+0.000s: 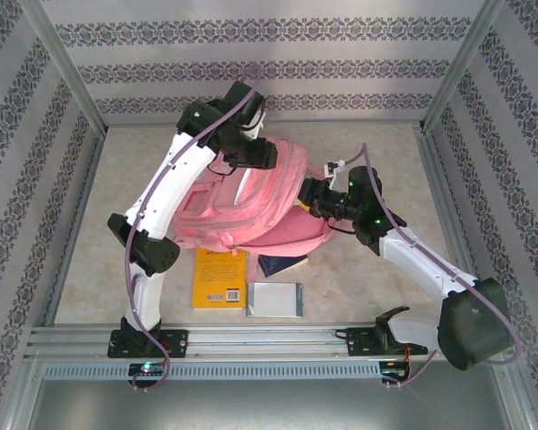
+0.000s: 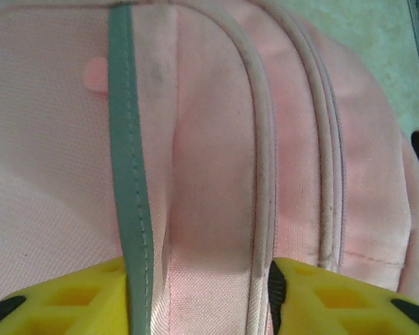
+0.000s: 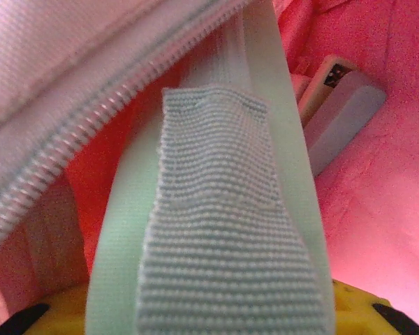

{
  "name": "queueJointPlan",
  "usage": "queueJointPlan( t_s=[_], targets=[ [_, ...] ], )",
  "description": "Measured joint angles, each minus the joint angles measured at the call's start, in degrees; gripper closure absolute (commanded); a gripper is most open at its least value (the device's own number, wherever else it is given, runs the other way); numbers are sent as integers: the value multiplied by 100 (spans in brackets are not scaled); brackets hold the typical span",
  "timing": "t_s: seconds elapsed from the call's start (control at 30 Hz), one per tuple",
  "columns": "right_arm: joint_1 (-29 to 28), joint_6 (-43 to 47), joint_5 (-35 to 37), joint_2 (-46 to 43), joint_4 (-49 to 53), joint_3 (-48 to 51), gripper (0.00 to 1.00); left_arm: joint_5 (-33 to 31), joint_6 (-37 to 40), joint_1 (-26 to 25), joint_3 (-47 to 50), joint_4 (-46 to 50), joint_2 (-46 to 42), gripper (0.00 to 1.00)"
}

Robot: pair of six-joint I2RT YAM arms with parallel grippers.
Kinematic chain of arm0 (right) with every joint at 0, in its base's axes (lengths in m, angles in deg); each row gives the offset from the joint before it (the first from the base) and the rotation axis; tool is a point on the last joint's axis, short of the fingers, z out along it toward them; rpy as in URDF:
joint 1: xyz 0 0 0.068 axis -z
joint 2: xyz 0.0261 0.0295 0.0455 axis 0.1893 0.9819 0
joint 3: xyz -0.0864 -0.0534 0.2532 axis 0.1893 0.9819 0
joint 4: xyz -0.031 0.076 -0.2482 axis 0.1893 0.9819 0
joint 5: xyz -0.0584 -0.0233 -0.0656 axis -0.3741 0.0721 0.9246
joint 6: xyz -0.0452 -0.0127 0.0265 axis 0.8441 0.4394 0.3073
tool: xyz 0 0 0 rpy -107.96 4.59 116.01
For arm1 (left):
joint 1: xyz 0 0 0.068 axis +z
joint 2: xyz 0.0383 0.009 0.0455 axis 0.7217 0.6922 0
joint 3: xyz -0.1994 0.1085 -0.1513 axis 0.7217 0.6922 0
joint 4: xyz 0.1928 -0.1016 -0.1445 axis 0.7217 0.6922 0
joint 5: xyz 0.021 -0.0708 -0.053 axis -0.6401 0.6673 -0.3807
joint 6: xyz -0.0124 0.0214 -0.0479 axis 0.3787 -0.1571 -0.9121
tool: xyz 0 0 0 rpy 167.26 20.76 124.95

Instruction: Pack the student bag

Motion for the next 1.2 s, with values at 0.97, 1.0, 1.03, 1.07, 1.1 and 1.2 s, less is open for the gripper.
queueJointPlan(
  t_s=[0.97,1.0,1.03,1.07,1.1,1.2],
  targets=[
    [-96,-492,85,-31,-424,238,66,-1154,186,-1303,-1565,704,1045,53],
    [-96,-492,83,-33,-428,247,66,-1152,184,-1303,-1569,704,1054,59],
    [-96,-494,83,-33,-444,254,66,-1154,179,-1305,-1572,710,1060,66],
    [-96,-492,83,-33,-452,254,66,-1147,153,-1307,-1578,717,1073,73],
    [-96,-492,83,-33,-463,254,66,-1150,155,-1307,-1582,723,1084,79],
    [-96,-492,83,-33,-490,254,66,-1106,107,-1322,-1587,726,1126,95]
  ],
)
